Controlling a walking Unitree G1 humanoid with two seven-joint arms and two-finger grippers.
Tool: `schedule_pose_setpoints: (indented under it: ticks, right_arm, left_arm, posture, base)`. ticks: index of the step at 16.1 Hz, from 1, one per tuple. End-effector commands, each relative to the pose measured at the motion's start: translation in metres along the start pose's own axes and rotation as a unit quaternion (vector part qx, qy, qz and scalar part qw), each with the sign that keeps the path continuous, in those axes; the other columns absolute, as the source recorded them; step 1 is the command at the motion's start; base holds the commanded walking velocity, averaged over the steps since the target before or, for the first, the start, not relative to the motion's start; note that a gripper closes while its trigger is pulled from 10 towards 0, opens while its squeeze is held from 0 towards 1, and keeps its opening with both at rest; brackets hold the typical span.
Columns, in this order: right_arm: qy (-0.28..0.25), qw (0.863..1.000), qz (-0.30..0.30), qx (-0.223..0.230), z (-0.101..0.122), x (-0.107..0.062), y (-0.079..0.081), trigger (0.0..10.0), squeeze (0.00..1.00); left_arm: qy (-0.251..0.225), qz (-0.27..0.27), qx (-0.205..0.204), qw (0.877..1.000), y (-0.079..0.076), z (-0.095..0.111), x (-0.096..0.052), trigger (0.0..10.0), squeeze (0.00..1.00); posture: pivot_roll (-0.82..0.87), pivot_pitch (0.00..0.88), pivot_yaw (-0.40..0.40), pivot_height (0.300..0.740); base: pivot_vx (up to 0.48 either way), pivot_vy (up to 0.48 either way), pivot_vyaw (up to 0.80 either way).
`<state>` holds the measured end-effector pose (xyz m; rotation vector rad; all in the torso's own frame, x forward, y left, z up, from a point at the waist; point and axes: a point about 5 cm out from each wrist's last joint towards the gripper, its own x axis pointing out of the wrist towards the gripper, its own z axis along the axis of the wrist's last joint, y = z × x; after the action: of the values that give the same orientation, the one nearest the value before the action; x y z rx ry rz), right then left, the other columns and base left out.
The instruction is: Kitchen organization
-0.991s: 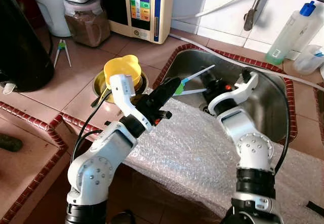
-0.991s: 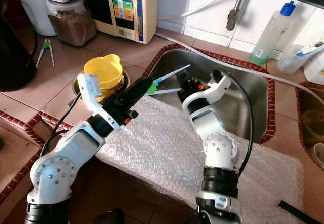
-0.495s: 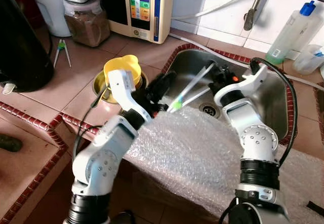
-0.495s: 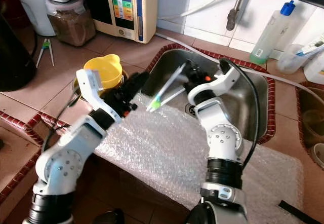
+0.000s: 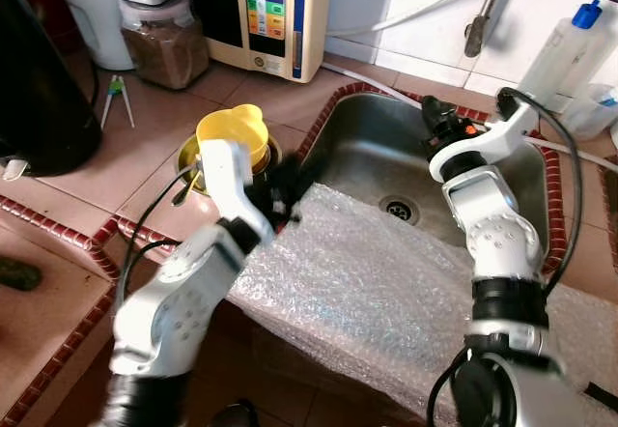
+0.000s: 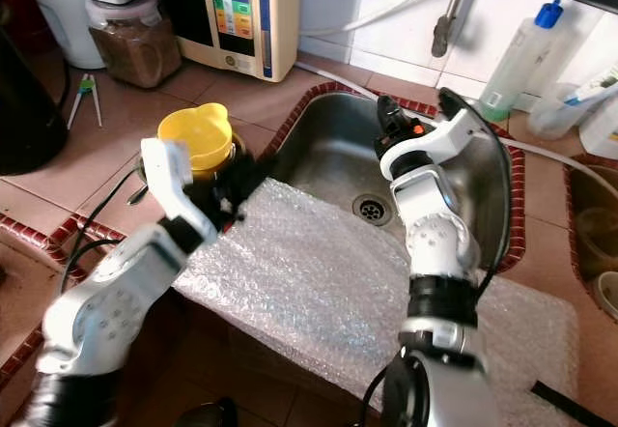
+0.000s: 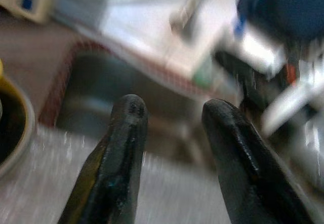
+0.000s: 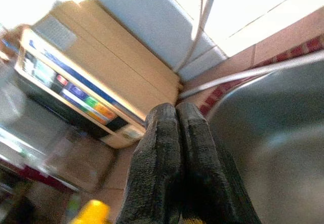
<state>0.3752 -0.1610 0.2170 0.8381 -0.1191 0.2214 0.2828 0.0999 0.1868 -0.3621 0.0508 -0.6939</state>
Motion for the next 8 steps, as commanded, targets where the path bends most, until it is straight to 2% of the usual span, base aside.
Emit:
schedule_pose_setpoints:
  ticks: [1, 2, 3, 8]
  right_arm:
    - [-0.001, 1.0, 0.011, -0.027, 0.005, 0.004, 0.002, 0.0, 0.0]
    - [0.007, 0.998, 0.014, -0.054, 0.004, 0.006, -0.001, 0.0, 0.0]
    - [0.023, 0.994, 0.024, -0.102, 0.003, 0.007, -0.004, 0.0, 0.0]
    - [0.078, 0.971, 0.059, -0.216, -0.009, 0.003, -0.015, 0.0, 0.0]
  left_arm:
    - [0.015, -0.015, 0.021, 1.0, -0.002, 0.0, -0.005, 10.0, 1.0]
    - [0.026, -0.015, 0.036, 0.999, 0.005, 0.001, -0.01, 10.0, 1.0]
    - [0.049, -0.01, 0.069, 0.996, 0.015, 0.002, -0.016, 10.0, 1.0]
    - [0.108, -0.013, 0.156, 0.982, 0.035, 0.008, -0.035, 10.0, 1.0]
  posture:
    - [0.06, 0.132, -0.006, 0.74]
    - [0.07, 0.131, -0.003, 0.74]
    - [0.08, 0.131, 0.002, 0.74]
    - [0.1, 0.138, 0.023, 0.74]
  base:
    - [0.0, 0.0, 0.0]
    - [0.0, 0.0, 0.0]
    - [0.0, 0.0, 0.0]
    - [0.0, 0.0, 0.0]
